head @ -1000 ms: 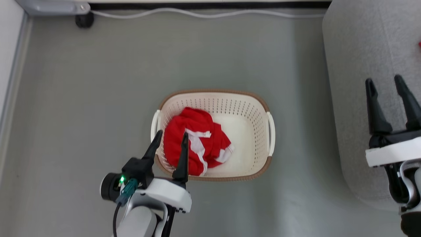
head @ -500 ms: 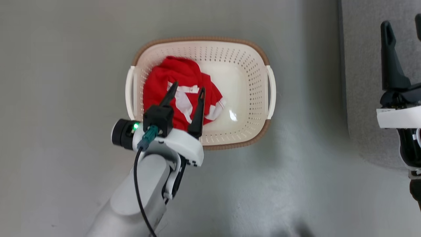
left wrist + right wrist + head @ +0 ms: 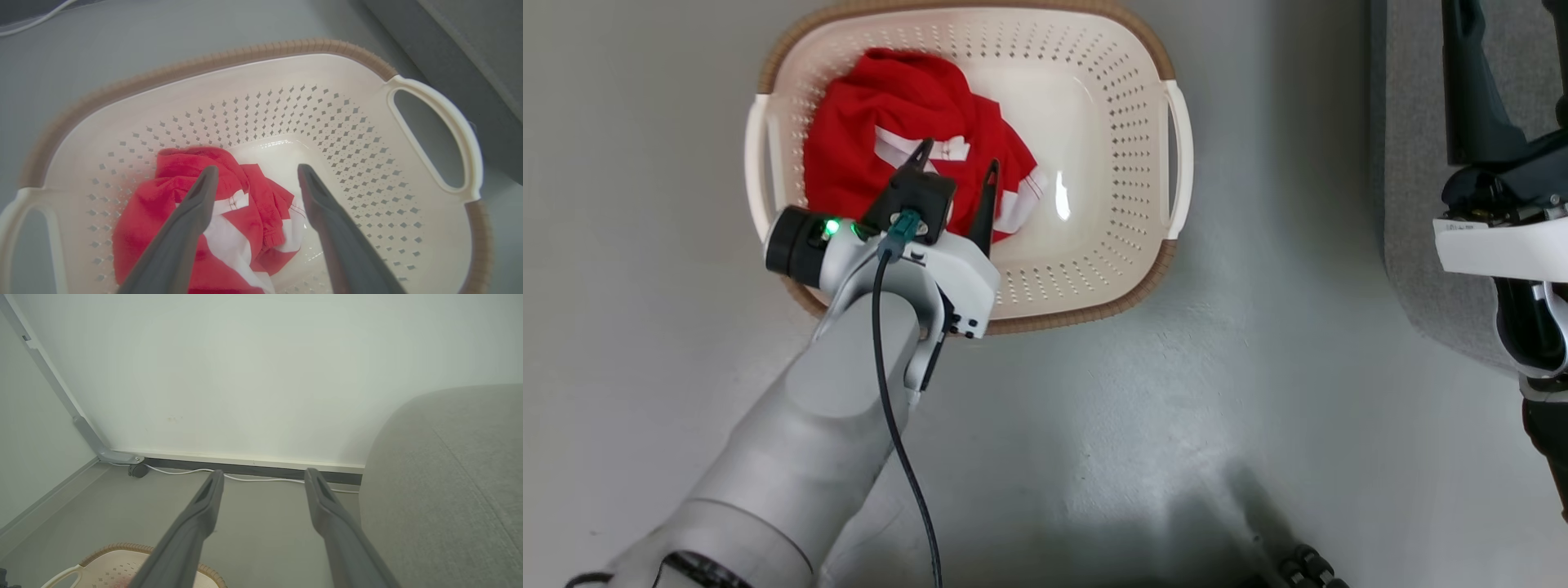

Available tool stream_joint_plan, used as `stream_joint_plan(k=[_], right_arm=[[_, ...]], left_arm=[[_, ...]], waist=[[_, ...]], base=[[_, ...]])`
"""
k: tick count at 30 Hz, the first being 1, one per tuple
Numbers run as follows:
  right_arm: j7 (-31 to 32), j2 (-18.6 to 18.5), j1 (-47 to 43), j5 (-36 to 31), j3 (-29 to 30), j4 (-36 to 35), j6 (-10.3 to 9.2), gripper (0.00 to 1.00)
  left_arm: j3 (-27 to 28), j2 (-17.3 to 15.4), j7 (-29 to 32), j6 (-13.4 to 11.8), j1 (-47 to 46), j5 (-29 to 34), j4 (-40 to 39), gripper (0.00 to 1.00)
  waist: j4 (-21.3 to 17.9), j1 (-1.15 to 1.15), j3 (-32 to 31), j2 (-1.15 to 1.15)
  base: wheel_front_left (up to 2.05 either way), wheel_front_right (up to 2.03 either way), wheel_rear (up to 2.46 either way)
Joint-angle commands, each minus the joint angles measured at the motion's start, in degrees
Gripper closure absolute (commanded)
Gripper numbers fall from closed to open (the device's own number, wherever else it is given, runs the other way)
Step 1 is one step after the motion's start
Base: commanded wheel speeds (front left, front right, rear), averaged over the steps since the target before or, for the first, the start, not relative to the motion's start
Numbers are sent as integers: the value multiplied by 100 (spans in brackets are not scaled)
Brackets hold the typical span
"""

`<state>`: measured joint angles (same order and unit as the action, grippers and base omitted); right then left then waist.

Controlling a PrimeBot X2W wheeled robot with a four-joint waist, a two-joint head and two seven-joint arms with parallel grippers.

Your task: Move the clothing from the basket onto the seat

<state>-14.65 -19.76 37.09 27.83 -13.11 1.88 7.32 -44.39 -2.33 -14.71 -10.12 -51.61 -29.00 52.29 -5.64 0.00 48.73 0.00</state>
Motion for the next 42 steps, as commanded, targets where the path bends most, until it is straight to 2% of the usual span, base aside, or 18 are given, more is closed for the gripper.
stream_joint_plan(k=[1, 11, 21, 32, 41, 42], right_arm=[[-35, -35, -35, 64, -93, -207, 17, 0], [-35, 105, 193, 104, -173, -382, 17, 0], [-35, 277, 314, 144, -238, -558, 17, 0], [-35, 313, 306, 179, -171, -708, 17, 0], [-35, 320, 241, 195, -108, -777, 17, 0], [-35, 326, 248, 196, -111, -774, 17, 0]], left_arm=[[-121, -54, -25, 21, -189, -80, 225, 0], [-1103, -54, 526, 91, -1195, 15, 1301, 0], [-2083, -60, 1575, 322, -1947, 676, 2025, 0], [-2444, -230, 2171, 318, -2128, 922, 2150, 0], [-2446, -336, 2497, 311, -2141, 825, 2164, 0], [-2419, -350, 2521, 304, -2122, 785, 2164, 31]], waist=[[-138, 0, 187, 0], [-413, 0, 636, 0], [-676, 0, 1038, 0], [-811, 0, 1229, 0], [-864, 0, 1263, 0], [-870, 0, 1263, 0]], base=[[0, 0, 0], [0, 0, 0], [0, 0, 0], [0, 0, 0], [0, 0, 0], [0, 0, 0]])
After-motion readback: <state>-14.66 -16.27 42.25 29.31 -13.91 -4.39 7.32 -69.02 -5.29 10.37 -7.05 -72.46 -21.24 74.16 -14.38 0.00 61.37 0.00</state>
